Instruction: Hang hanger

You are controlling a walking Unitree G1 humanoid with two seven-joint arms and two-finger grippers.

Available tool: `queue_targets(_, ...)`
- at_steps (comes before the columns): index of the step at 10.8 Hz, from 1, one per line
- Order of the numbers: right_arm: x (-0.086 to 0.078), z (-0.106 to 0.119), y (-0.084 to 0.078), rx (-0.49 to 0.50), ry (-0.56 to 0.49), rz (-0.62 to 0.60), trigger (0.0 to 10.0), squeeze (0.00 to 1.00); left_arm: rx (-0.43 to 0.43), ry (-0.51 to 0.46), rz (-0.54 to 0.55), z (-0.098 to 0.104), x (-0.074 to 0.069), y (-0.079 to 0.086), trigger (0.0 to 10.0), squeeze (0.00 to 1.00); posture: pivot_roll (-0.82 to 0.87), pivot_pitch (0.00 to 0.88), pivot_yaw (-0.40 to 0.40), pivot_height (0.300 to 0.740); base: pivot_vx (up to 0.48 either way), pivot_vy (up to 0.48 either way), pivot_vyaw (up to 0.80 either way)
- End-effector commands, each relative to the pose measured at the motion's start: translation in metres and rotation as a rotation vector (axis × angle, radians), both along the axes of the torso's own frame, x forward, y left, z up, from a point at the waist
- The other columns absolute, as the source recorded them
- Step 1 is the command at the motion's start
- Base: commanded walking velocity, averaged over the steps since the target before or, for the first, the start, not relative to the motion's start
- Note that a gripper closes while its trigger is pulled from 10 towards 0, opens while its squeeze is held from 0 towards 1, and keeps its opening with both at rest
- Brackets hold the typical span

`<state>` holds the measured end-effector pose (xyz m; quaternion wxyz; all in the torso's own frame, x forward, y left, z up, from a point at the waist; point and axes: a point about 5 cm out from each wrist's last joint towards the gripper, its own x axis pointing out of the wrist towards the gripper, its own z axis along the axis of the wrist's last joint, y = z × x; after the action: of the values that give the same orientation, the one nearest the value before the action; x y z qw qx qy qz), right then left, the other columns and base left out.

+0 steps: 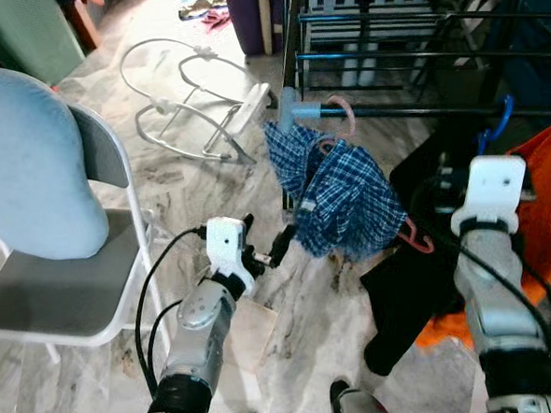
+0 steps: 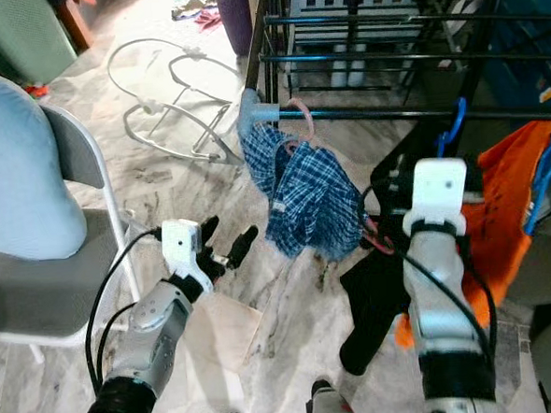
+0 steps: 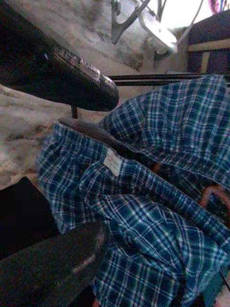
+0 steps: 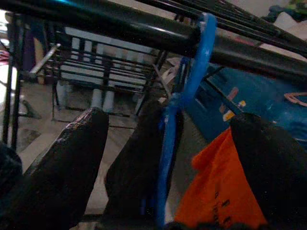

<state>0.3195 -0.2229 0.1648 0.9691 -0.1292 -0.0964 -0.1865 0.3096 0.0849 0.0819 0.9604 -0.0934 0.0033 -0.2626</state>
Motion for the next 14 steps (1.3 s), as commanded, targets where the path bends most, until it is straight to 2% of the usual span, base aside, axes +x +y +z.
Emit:
queue_targets(1,-0.001,-0.004,-0.002,0.006,0.019,-0.010,10.0,0.00,0.004,0.007,0.005,-0.001,-0.001,0.002,10.0,0.00,-0.17,0.232,0.057,0.740,0.000,0.000,-0.56)
queue_targets(5,-0.001,-0.011,0.000,0.031,0.043,-0.012,10.0,0.00,0.010,0.014,0.017,-0.003,-0.003,0.006,10.0,0.00,-0.16,0.233,0.058,0.740,0.000,0.000,0.00)
queue_targets(6,-0.001,-0.013,-0.002,0.063,0.049,-0.026,10.0,0.00,0.012,0.016,0.005,-0.003,-0.003,0.005,10.0,0.00,-0.17,0.233,0.060,0.740,0.000,0.000,0.00)
queue_targets(7,-0.001,-0.011,-0.008,0.068,0.046,-0.075,10.0,0.00,0.010,0.018,-0.012,-0.003,-0.003,0.004,10.0,0.00,-0.17,0.231,0.061,0.740,0.000,0.000,0.00)
queue_targets(11,-0.001,-0.017,-0.018,0.132,0.078,-0.126,10.0,0.00,0.015,0.020,-0.025,-0.004,-0.005,0.004,10.0,0.00,-0.16,0.226,0.060,0.740,0.000,0.000,0.00)
queue_targets(14,0.017,-0.011,-0.010,0.153,0.112,-0.035,10.0,0.00,0.021,0.025,-0.038,-0.005,-0.005,0.003,10.0,0.00,-0.16,0.229,0.067,0.740,0.000,0.000,0.00)
